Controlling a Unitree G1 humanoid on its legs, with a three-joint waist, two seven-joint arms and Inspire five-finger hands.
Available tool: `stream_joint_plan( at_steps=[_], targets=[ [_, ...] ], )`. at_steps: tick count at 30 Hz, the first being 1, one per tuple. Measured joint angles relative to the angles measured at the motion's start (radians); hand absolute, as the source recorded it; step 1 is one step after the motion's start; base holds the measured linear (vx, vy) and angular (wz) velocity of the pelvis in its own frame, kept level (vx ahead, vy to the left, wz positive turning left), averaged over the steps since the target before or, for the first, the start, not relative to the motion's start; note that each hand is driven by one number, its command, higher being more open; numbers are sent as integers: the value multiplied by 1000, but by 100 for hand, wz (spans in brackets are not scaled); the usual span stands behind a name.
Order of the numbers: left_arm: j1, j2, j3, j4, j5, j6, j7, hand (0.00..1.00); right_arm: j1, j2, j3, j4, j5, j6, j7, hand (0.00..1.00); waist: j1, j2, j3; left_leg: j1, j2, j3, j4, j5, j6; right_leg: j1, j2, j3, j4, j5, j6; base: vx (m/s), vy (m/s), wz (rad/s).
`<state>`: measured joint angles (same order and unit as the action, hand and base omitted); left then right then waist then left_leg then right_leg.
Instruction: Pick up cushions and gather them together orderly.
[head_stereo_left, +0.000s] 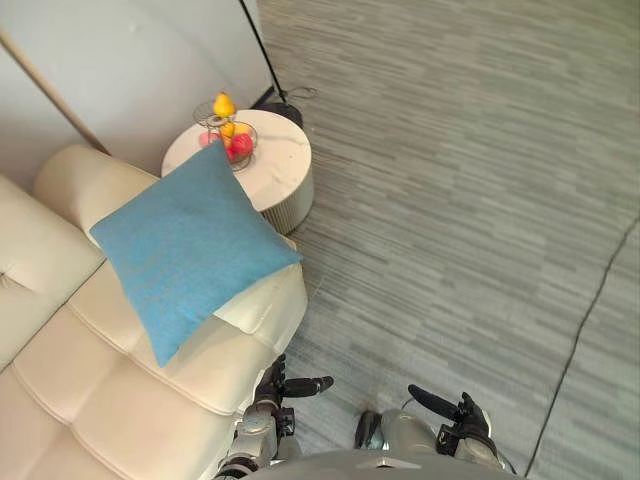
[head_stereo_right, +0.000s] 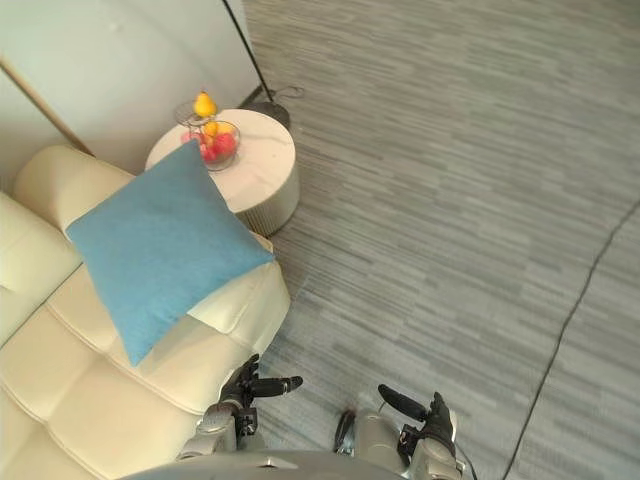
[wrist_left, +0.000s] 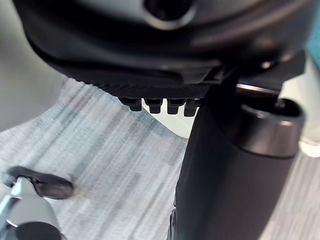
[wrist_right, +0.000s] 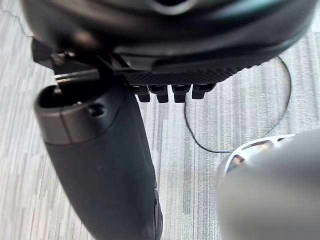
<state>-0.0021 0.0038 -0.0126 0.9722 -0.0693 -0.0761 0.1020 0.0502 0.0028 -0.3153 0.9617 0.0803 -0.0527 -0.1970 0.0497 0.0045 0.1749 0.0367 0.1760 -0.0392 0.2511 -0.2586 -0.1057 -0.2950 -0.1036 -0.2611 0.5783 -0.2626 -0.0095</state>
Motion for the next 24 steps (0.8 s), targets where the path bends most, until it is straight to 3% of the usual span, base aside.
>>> stream_joint_plan(
  at_steps=[2, 3, 4, 5, 6, 8, 9, 10, 12, 13, 17, 19, 21, 22, 23, 24],
  targets=[
    [10, -37, 31, -2, 0, 0, -4, 100, 18, -3, -16, 8, 9, 6, -2, 100, -4, 20, -6, -22, 43, -18, 103, 8, -15, 77, 30, -54, -28, -30, -29, 314, -333, 47],
    [9, -41, 32, -5, 0, 0, -4, 100, 26, -2, -14, 6, 9, 6, -2, 100, -6, 19, -5, -54, 50, -32, 185, 14, -23, 108, 33, -77, -50, -33, -35, 266, -269, 93],
    [6, -50, 32, -20, 0, -1, -8, 100, 40, -3, -7, 1, 9, 2, -2, 100, -5, 15, -2, -143, 67, -25, 362, 18, -31, 169, 35, -119, -90, -40, -47, 201, -215, 106],
    [6, -53, 29, -42, -1, -2, -14, 100, 49, -2, 3, -5, 10, 1, -2, 100, -1, 10, 0, -213, 76, 32, 491, 13, -20, 226, 37, -153, -125, -42, -52, 183, -187, 91],
    [6, -53, 30, -48, -1, -3, -15, 100, 50, -2, 6, -7, 10, -1, -2, 100, 1, 8, 2, -225, 80, 65, 506, 12, -16, 245, 37, -159, -138, -42, -52, 170, -154, 48],
    [9, -53, 30, -49, -8, -10, -15, 100, 51, -1, 15, -17, 11, -4, 1, 100, 6, 9, -2, -264, 76, 178, 466, 9, 16, 295, 35, -187, -186, -42, -51, 134, -40, 28],
    [10, -53, 30, -46, -9, -10, -17, 100, 53, 1, 15, -27, 11, -3, 3, 100, 6, 21, -9, -287, 68, 233, 387, 45, 58, 310, 35, -208, -203, -43, -47, 174, 30, 50],
    [13, -53, 30, -44, -9, -10, -17, 100, 57, -5, 13, -30, 11, -3, 4, 100, 4, 33, -17, -306, 57, 279, 298, 106, 78, 316, 41, -227, -211, -44, -32, 150, 69, 49],
    [15, -48, 30, -44, -9, -11, -17, 100, 61, 1, 12, -29, 12, -2, 2, 100, 5, 22, -28, -289, 30, 305, 207, 117, 72, 318, 30, -233, -232, -33, -5, 176, 84, 77],
    [12, -35, 31, -46, -8, -10, -16, 100, 61, 11, 12, -29, 12, -2, 2, 100, 5, 1, -29, -283, 2, 306, 151, 141, 73, 318, 24, -233, -264, -23, 10, 166, 69, 83],
    [12, -7, 31, -38, -9, -10, -16, 100, 60, 19, 13, -21, 11, -1, 7, 100, 25, -11, -30, -231, -36, 307, 101, 154, 77, 370, 9, -225, -302, -3, 30, 98, 43, 23],
    [16, 4, 32, -23, -9, -11, -18, 100, 60, 20, 13, -11, 5, -2, 14, 100, 25, -17, -35, -197, -60, 305, 68, 151, 80, 373, -13, -221, -249, -2, 32, 72, 82, 15],
    [15, 7, 24, -13, -9, -10, -23, 100, 62, 7, 19, -6, -2, -1, 19, 100, 22, -17, -37, -175, -82, 287, 44, 129, 102, 291, -78, -193, -9, -5, 40, 70, 104, 35],
    [15, 10, 22, -13, -9, -10, -24, 100, 62, 6, 20, -7, -2, -1, 20, 100, 20, -20, -36, -174, -86, 278, 46, 124, 101, 277, -90, -186, 33, -5, 40, 76, 37, 54],
    [15, 21, 15, -15, -8, -11, -26, 100, 73, 12, 24, -7, -2, -1, 22, 100, 15, -40, -38, -171, -110, 249, 53, 112, 103, 234, -130, -152, 159, 5, 51, 101, -15, 81],
    [15, 31, 10, -17, -9, -10, -24, 100, 81, 21, 22, -21, 0, 1, 25, 100, 3, -68, -38, -162, -138, 207, 62, 100, 105, 187, -152, -82, 290, 63, 50, 116, -30, 82]
  ],
)
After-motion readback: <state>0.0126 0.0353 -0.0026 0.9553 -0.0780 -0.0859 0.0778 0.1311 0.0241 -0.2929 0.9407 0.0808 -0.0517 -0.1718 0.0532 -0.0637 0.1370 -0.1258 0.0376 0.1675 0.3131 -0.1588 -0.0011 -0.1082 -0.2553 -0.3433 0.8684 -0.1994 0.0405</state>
